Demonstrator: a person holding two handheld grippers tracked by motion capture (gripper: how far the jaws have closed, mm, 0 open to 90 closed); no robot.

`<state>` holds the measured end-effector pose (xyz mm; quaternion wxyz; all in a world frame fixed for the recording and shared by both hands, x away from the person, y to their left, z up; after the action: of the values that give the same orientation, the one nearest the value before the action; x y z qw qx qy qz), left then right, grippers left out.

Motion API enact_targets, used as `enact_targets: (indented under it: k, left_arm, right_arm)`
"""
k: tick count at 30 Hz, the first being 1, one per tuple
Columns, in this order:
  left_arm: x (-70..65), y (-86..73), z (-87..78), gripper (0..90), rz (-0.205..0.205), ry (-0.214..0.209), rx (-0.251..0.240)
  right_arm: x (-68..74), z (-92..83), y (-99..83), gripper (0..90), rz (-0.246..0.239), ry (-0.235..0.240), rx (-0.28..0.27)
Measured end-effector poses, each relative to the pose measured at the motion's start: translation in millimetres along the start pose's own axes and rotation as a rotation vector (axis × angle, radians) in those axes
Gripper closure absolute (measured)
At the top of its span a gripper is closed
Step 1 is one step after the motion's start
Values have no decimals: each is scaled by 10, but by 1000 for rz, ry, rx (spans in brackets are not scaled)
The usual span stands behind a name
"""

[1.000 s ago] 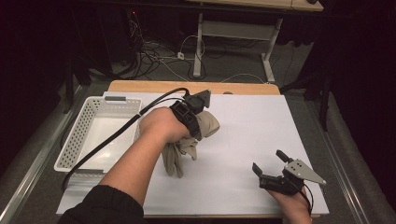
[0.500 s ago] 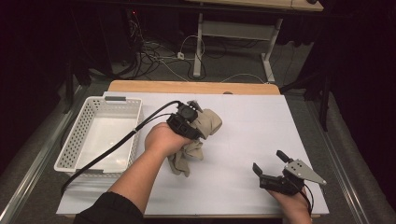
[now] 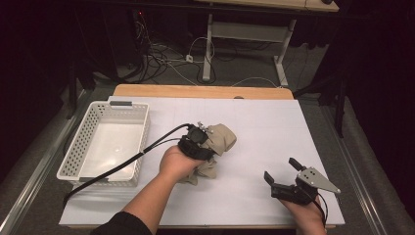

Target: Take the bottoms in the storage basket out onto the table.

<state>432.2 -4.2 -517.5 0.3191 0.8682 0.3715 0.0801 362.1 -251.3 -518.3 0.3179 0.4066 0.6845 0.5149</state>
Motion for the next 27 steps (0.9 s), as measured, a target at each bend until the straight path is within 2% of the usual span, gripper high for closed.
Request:
enact_targets:
  k: [5,8,10,14,17,19,21,27]
  left_arm:
    - [-30,-39,140,433,-5,-2,-8]
    - [-30,-72,188,389,19,1,-4]
    - [-34,-87,191,322,27,-16,9]
    - [-3,-68,139,109,8,-14,13]
    - [-1,-67,94,0,8,-23,25]
    - [-3,-69,46,0,24,-3,14]
    - [-11,-71,-23,0,23,0,-15]
    - [22,-195,-242,0,-11,0,-88]
  right_arm:
    - [-3,-1,-4,0,-2,0,0]
    - [-5,-3,-6,0,0,-2,0]
    - [-4,-5,-7,0,2,-2,0]
    - [-8,-3,-11,0,-3,-2,2]
    - [-3,-1,-12,0,-2,-1,4]
    - [3,-4,-8,0,-2,-1,3]
    - [10,-7,-1,0,-3,-1,-1]
    - [37,2,-2,0,-2,8,1]
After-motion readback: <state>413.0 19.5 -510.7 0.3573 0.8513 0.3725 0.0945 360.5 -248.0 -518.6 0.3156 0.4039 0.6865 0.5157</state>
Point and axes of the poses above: each handheld gripper's, and its own axes: z roughly forward along the jaws, y roughly out of its top, x roughly to its left, the point moved 8 cm from there along z, roughly forward along the jaws, and after that the axes turned 1 degree about -y, right-handed, at the moved point
